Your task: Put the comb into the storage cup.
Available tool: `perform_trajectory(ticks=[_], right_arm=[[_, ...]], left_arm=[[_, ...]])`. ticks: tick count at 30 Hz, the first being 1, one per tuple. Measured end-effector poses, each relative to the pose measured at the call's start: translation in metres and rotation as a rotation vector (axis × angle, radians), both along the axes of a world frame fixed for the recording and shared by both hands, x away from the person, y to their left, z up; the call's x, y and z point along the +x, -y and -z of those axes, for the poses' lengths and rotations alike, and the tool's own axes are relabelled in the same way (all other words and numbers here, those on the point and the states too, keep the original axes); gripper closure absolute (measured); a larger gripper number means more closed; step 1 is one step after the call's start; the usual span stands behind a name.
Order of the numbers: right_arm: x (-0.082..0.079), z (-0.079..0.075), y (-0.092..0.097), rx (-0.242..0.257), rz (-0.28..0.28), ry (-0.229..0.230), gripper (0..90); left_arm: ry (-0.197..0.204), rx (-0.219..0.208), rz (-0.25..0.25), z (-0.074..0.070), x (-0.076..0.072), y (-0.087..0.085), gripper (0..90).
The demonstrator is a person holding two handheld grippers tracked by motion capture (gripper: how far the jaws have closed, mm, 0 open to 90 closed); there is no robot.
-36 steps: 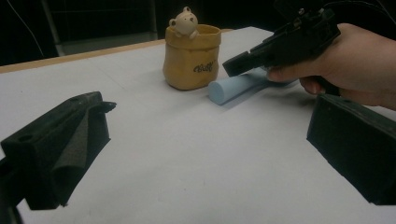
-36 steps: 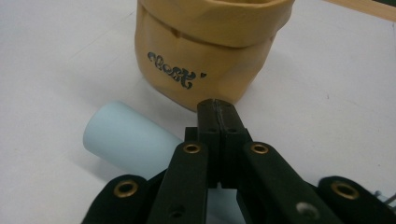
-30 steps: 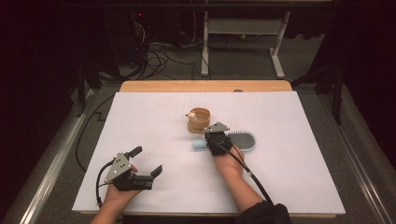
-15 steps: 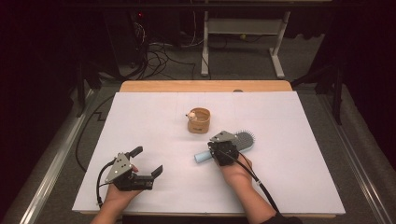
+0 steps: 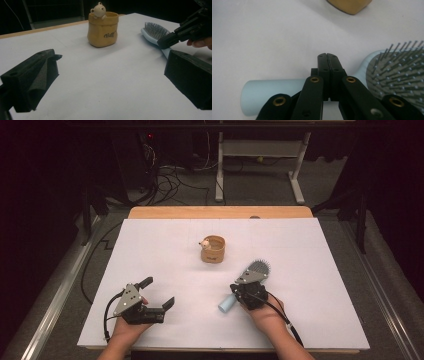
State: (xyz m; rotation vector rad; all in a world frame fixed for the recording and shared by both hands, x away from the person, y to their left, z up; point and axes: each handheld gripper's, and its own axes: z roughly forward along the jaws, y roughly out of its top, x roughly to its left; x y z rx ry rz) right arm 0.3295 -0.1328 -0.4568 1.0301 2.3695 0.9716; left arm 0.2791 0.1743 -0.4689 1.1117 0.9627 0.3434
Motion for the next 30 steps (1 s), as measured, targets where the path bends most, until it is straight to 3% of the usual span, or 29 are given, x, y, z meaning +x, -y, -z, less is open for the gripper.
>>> perform_trajectory(ticks=[7,19,26,30], right_arm=[[-0.016,-0.002,0.015,-0.048,-0.024,0.006,90.0],[-0.036,-0.008,0.061,-0.042,-0.034,-0.007,90.0],[-0.038,-0.01,0.077,-0.055,-0.011,-0.002,90.0],[-0.037,-0.006,0.084,-0.035,0.008,-0.014,90.0]], left_arm=[[0.0,0.001,-0.003,0.0,0.0,0.0,0.2],[-0.003,-0.002,-0.007,0.001,0.0,0.001,0.2],[-0.003,0.003,-0.007,0.001,0.0,0.001,0.2],[-0.004,0.002,-0.009,0.001,0.001,0.001,0.2]])
